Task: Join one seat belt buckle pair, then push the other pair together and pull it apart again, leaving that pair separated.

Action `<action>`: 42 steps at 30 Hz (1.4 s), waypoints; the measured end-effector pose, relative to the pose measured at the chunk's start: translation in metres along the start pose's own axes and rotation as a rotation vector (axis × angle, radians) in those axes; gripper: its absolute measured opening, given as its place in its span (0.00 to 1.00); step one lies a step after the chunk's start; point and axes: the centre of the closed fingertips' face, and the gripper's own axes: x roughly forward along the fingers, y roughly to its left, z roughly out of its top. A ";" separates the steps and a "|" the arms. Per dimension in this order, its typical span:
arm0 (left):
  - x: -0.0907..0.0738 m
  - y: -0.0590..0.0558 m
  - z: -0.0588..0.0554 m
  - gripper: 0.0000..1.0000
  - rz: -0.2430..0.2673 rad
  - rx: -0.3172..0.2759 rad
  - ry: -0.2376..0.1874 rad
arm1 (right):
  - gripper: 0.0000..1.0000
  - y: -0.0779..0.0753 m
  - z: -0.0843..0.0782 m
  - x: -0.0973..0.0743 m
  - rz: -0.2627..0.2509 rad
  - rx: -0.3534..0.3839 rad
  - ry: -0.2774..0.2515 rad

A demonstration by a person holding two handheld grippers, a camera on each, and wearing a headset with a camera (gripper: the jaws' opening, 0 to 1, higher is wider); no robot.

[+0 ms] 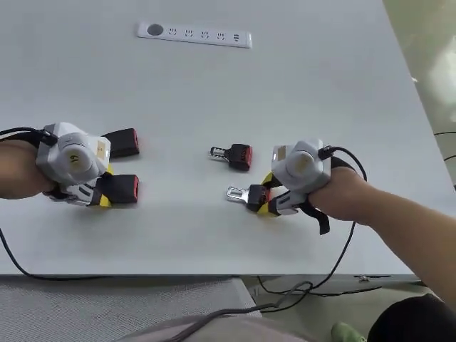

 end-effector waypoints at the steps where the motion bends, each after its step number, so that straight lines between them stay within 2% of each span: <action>1: 0.000 0.000 0.000 0.33 0.000 0.001 0.001 | 0.34 0.001 0.001 0.000 -0.001 0.000 0.000; 7: -0.001 -0.002 0.001 0.33 0.000 0.005 0.002 | 0.34 0.004 0.016 0.008 -0.011 -0.027 -0.005; 11: -0.001 -0.003 0.001 0.33 0.004 0.004 0.003 | 0.34 0.008 0.030 0.014 0.001 -0.025 -0.027; 14: -0.001 -0.002 0.000 0.33 0.002 -0.006 -0.002 | 0.34 0.011 0.040 0.019 -0.009 -0.035 -0.041; 18: -0.001 -0.003 0.001 0.33 -0.010 0.001 0.003 | 0.34 0.014 0.055 0.026 -0.001 -0.006 -0.077; 27: -0.002 -0.003 0.001 0.33 0.001 -0.004 -0.008 | 0.34 0.023 0.091 0.043 0.019 -0.043 -0.110; 34: -0.002 -0.003 0.001 0.33 0.004 -0.005 0.012 | 0.34 0.030 0.126 0.059 0.035 -0.073 -0.158; 42: 0.003 0.001 -0.003 0.33 -0.008 0.008 0.014 | 0.34 0.031 0.148 0.070 0.035 -0.081 -0.170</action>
